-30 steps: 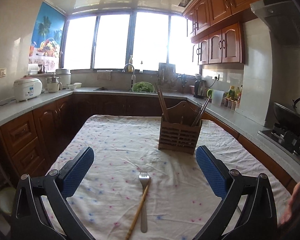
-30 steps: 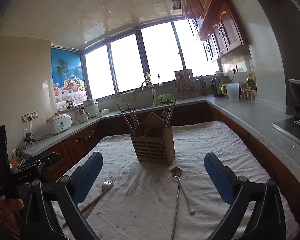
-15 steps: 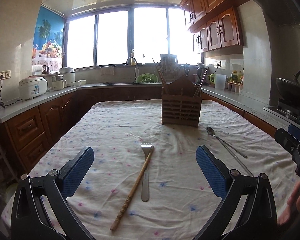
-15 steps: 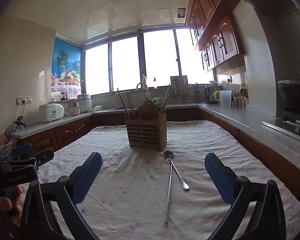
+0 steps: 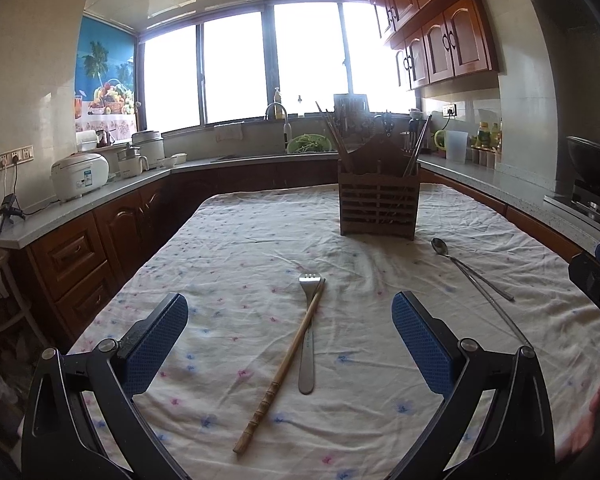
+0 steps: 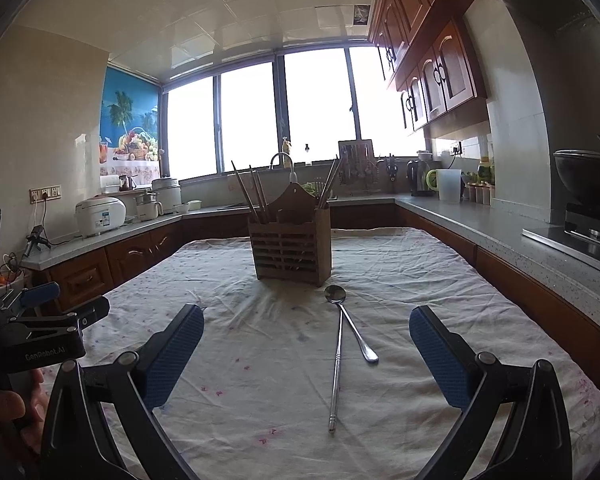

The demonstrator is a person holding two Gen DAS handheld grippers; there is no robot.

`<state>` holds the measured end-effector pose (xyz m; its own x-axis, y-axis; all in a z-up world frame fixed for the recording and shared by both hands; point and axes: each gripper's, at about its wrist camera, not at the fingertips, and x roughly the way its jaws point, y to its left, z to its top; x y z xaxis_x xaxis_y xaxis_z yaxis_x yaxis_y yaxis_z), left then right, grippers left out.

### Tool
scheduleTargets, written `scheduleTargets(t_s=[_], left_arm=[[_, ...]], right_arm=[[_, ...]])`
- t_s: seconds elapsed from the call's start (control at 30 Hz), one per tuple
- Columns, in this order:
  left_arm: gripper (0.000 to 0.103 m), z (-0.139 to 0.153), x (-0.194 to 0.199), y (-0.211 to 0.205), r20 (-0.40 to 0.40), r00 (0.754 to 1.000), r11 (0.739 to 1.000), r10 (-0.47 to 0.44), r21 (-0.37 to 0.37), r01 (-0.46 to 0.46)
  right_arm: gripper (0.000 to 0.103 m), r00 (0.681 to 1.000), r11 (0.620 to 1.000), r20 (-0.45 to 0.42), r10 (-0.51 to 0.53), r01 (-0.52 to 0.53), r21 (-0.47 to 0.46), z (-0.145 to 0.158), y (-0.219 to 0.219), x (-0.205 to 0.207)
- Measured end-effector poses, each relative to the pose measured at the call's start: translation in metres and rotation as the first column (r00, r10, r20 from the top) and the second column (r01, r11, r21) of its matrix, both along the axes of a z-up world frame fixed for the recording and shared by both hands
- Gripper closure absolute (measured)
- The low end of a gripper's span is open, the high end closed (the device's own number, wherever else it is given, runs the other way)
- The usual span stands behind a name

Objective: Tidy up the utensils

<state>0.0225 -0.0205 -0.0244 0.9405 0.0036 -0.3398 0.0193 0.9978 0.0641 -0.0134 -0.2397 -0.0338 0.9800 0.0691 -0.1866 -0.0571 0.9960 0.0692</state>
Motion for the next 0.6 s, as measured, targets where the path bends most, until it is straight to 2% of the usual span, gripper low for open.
scheduleTargets(t_s=[0.6], left_arm=[[0.0, 0.0062, 0.0039, 0.0026, 0.027, 1.0, 1.0, 0.015, -0.017, -0.014]], right_arm=[[0.0, 1.0, 1.0, -0.001, -0.009, 0.009, -0.002, -0.0016, -0.0047, 0.0012]])
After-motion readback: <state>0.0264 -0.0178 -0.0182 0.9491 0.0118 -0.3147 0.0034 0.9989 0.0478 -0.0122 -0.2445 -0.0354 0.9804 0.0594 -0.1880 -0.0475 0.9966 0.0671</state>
